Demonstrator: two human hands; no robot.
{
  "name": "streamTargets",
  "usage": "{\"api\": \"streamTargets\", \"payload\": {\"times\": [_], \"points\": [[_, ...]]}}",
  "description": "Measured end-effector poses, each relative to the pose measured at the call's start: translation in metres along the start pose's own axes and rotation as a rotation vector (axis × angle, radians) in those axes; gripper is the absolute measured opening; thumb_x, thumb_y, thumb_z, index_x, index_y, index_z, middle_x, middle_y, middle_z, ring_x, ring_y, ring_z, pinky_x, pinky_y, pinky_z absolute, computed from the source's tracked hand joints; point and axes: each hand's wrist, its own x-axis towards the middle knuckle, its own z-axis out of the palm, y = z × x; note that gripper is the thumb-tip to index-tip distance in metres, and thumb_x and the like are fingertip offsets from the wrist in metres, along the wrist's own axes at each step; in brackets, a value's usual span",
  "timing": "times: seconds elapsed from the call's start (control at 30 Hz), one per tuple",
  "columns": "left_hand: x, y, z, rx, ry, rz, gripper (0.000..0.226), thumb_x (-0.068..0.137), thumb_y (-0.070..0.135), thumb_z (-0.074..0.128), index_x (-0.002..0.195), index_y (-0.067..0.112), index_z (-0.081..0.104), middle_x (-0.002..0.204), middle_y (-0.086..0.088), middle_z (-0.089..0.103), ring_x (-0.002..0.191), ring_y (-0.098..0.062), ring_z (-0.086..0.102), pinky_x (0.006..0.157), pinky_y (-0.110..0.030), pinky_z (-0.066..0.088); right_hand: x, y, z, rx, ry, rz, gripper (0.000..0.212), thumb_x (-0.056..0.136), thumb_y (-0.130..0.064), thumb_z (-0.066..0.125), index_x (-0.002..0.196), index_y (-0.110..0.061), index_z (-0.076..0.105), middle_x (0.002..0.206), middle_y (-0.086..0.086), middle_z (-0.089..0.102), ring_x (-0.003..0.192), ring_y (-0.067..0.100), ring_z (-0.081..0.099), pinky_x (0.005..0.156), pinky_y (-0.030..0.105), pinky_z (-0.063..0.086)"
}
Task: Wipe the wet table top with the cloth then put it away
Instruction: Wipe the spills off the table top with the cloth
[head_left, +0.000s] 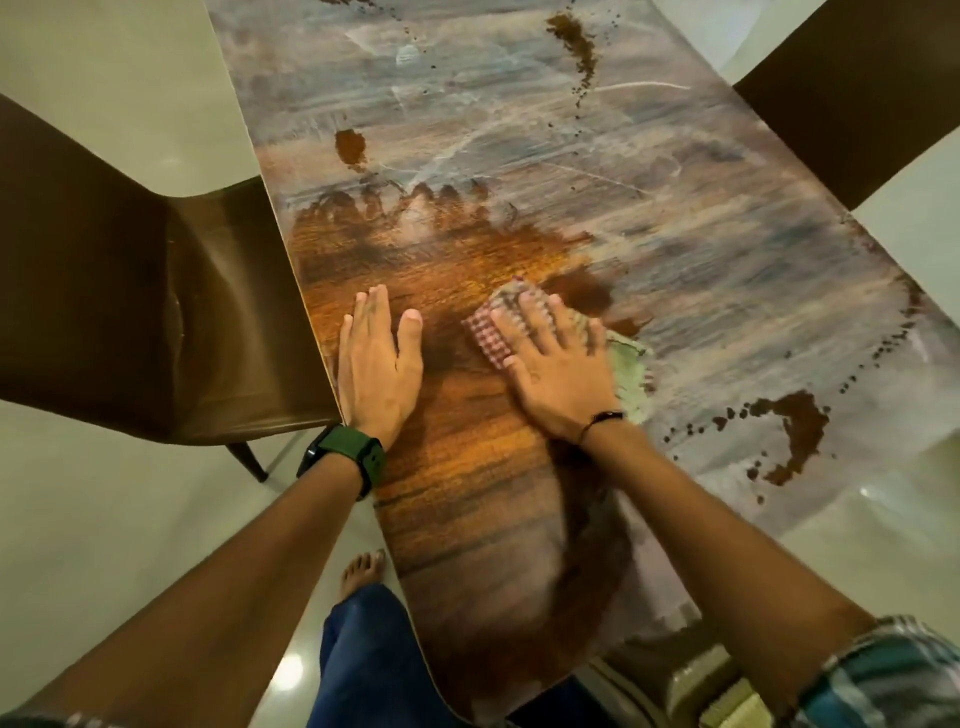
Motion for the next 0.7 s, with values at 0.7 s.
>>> {"api": "streamTargets", "payload": {"times": [0.7], "points": [[-0.018, 0.003, 0.005, 0.117, -0.250, 0.329, 0.065, 0.090, 0.046, 0.025, 0.142, 0.007, 0.030, 0.151, -0.012, 0.027, 0.141, -0.021, 0.018, 0.115, -0.033, 0.007, -0.074, 0.036, 0.013, 0.043, 0.020, 0.257, 0.057, 0.091, -0.051, 0.007, 0.147, -0.044, -0.002, 0.159, -0.006, -0.006, 0.146, 0.021, -0.008, 0.114, 0.056, -0.004]]}}
